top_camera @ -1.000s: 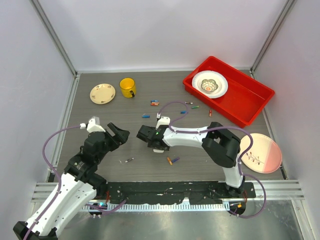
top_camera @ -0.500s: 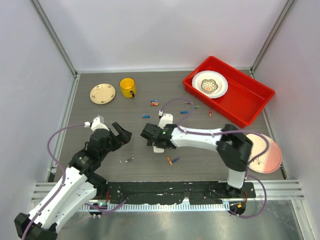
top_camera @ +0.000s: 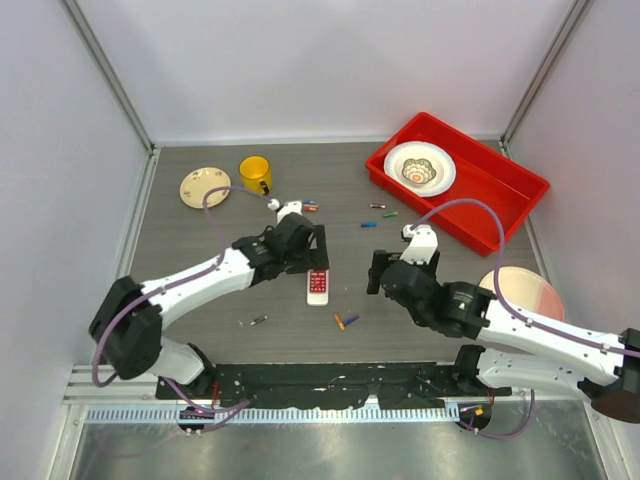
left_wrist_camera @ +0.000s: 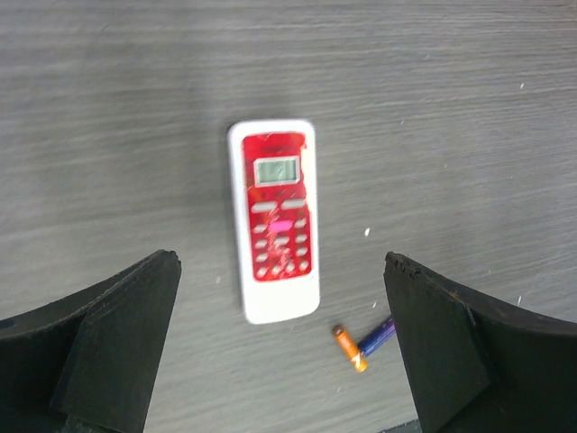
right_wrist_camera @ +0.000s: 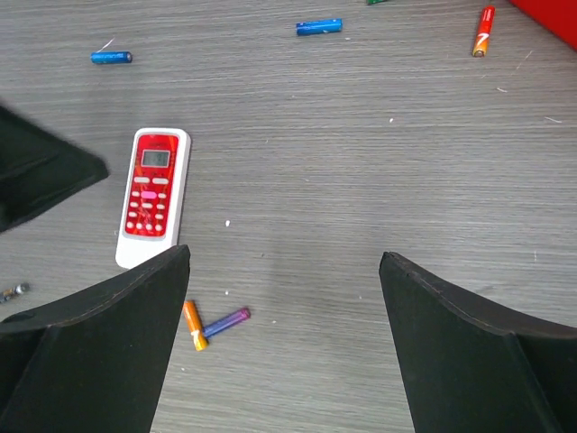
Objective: Load the batteries into the remote control
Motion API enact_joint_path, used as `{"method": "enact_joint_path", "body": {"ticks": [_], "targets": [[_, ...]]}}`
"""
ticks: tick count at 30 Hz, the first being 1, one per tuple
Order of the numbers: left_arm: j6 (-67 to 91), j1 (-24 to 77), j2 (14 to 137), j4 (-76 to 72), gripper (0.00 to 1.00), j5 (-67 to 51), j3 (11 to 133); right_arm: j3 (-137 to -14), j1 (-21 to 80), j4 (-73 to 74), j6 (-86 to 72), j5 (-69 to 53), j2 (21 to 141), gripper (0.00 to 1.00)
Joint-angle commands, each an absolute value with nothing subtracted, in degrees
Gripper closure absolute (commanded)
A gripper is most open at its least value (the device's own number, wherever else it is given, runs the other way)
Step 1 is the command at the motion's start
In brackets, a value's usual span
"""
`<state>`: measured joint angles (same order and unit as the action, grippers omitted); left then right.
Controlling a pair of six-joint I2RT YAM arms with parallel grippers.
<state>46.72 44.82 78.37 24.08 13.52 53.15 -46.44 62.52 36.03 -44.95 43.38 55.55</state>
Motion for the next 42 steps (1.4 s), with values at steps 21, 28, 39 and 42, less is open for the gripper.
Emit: {"method": "enact_joint_path", "body": {"ticks": [21, 28, 39, 42], "targets": [[38.7, 47.5, 103.6, 22.1, 0.04, 15.4, 66.0, -36.1, 62.5, 23.7, -37.4, 34.5, 48.0, 0.08], [37.9, 49.0, 105.9, 24.0, 0.09, 19.9, 67.0, -35.6, 62.5, 24.0, -37.6, 35.7, 47.0, 0.09], [40.8, 50.3, 108.1, 22.8, 0.38, 18.6, 65.4, -35.3, 62.5, 25.8, -38.5, 36.9, 44.8, 0.09], [41.0, 50.3, 108.0, 22.6, 0.6, 18.4, 65.2, -35.7, 62.5, 26.3, -38.8, 36.8, 44.6, 0.1]]}}
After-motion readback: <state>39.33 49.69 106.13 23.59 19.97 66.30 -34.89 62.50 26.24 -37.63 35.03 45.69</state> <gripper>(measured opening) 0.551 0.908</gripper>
